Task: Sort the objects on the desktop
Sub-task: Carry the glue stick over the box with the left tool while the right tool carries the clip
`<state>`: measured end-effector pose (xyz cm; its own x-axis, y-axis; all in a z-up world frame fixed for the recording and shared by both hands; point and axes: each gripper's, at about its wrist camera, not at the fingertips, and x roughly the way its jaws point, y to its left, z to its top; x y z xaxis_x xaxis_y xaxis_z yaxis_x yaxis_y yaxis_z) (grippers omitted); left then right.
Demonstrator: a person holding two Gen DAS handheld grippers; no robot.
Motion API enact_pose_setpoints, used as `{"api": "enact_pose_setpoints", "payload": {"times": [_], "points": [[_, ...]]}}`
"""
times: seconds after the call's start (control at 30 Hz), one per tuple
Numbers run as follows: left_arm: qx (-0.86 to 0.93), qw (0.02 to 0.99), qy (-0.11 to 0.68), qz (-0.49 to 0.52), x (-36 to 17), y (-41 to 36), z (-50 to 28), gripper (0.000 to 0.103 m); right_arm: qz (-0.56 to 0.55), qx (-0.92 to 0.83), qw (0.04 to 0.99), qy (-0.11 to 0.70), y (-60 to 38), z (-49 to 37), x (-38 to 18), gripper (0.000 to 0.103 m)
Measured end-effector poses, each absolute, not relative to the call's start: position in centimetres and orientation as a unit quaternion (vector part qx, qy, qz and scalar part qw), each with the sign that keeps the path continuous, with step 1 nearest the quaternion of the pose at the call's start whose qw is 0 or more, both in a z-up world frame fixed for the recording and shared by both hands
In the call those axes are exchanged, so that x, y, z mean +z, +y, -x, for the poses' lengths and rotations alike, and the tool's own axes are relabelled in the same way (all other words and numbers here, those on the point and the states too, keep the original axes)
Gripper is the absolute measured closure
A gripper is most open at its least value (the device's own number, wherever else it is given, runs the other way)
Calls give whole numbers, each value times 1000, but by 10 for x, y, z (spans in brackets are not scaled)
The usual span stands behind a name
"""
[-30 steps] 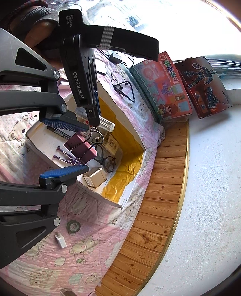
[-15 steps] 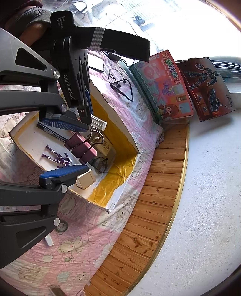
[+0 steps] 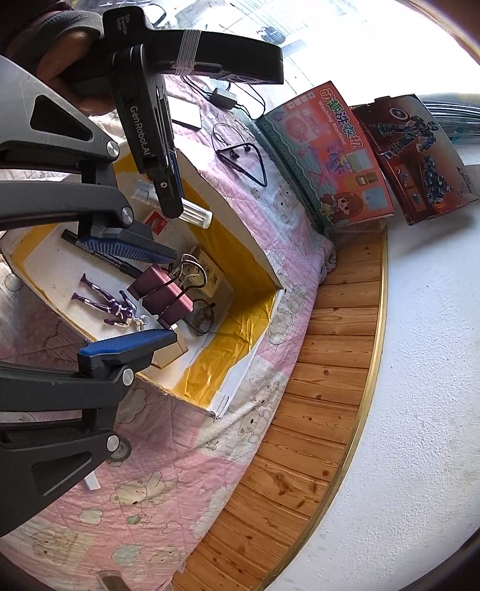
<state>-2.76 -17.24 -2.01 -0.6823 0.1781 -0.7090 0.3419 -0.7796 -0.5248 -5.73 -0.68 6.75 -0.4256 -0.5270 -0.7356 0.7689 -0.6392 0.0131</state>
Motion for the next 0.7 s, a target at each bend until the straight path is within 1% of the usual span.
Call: {"api": "enact_pose_setpoints", "payload": {"times": [0.37, 0.7], "points": [[-845, 65, 343, -406, -32, -186, 36, 85, -385, -818, 388, 179, -18, 81, 52, 65], [-836, 89, 326, -433, -47, -186, 51, 85, -411, -793, 392, 219, -31, 88, 16, 65]]}}
